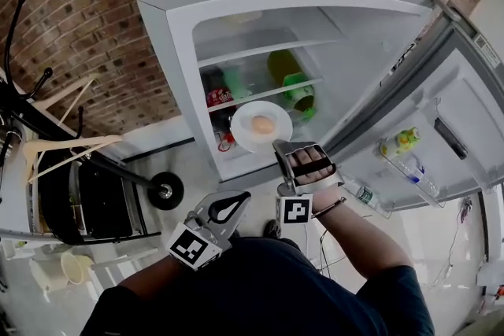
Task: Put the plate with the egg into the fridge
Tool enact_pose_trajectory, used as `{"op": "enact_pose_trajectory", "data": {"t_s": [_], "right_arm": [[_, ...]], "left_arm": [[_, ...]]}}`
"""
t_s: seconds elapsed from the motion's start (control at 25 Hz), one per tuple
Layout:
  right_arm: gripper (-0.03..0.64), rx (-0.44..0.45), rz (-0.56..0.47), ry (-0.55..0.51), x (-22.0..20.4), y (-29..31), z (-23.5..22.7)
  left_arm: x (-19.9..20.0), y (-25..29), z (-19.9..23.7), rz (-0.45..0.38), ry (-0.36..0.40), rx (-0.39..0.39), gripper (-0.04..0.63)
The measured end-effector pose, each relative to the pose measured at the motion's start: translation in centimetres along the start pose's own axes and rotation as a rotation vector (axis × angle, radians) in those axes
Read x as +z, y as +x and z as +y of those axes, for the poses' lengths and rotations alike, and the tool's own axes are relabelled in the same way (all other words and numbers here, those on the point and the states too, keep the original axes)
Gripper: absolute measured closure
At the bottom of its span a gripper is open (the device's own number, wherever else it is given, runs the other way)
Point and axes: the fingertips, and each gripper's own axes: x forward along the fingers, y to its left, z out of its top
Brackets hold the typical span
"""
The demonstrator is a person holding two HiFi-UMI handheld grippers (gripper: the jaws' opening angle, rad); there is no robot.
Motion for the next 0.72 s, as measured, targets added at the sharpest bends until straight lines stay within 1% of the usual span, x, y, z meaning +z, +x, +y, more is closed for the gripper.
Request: {"op": "enact_pose_trajectory", "data": {"t_s": [0.16,0.32,0.44,0.72], "right_arm": [[0.595,-0.015,-0.037,-0.026,-0.1,2.4,-0.8],[0.594,0.009,-0.057,-0.028,-0.3,4.6,-0.3],[0.594,-0.008,-0.059,-0.034,-0.7,6.1,-0.2],[0.595,-0.003,-0.070,-0.044,-0.9,9.4,0.2]], "left_arm": [[0.2,0.5,1.4,-0.006,-0.008,0.049,0.592],[0.6,1.0,2.4,-0.013,-0.006,0.087,0.592],[0.8,1.2,2.8,-0.015,0.003,0.108,0.592],[0.8,1.4,3.5,-0.012,0.005,0.160,0.592]]}}
